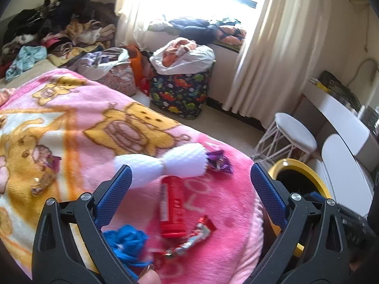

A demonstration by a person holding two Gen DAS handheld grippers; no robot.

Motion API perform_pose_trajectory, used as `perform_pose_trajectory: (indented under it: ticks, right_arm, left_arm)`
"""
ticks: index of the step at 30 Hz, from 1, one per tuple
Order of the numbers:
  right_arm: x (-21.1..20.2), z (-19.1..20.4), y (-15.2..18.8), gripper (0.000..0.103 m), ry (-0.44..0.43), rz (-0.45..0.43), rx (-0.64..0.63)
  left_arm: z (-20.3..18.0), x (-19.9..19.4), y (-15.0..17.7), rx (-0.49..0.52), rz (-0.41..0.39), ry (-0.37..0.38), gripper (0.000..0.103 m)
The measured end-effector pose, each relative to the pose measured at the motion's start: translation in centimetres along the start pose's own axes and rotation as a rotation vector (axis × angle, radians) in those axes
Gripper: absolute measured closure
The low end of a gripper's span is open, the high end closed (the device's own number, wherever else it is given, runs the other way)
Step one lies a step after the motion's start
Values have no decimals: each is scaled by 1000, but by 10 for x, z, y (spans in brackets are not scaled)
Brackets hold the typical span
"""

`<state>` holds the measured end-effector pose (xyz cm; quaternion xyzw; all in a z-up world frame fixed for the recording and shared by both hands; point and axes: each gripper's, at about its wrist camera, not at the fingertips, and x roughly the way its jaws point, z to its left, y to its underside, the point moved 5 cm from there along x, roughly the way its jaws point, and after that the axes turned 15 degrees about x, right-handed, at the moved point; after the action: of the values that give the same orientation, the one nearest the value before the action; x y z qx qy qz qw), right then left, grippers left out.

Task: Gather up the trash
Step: 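Return both tools to the remaining trash on the blanket, then grasp the white foam net with the left tool while the right tool grasps the red candy wrapper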

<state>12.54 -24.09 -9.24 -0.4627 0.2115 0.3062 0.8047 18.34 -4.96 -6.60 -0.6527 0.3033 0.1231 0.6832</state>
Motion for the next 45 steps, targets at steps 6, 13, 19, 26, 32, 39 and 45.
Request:
perform_pose_trajectory:
  ticks: [6,13,19,26,32,39,45]
  right_arm:
    - [12,28,17,46,-23,51,-46]
    - [30,53,32,45,-36,110,-83]
    - [52,66,43,45,-21,160,-91]
    - [83,68,50,45,57,213,-90]
    - [110,60,60,51,96,294,-59]
    - [120,54,70,73,90,343,-60]
    - [113,49,71,89,40,346,-34]
  left_arm:
    - [33,-7,1,-52,-11,-38,11]
    - [66,-8,6,-99,-5,-73,11]
    - [87,4,14,-141,26,-65,11]
    - [98,28,23,-174,82,-28,20]
    - [97,50,26,-190,126,7,25]
    - [91,73,29,-196,171,48,40]
    - [85,79,34,-216,179,78,62]
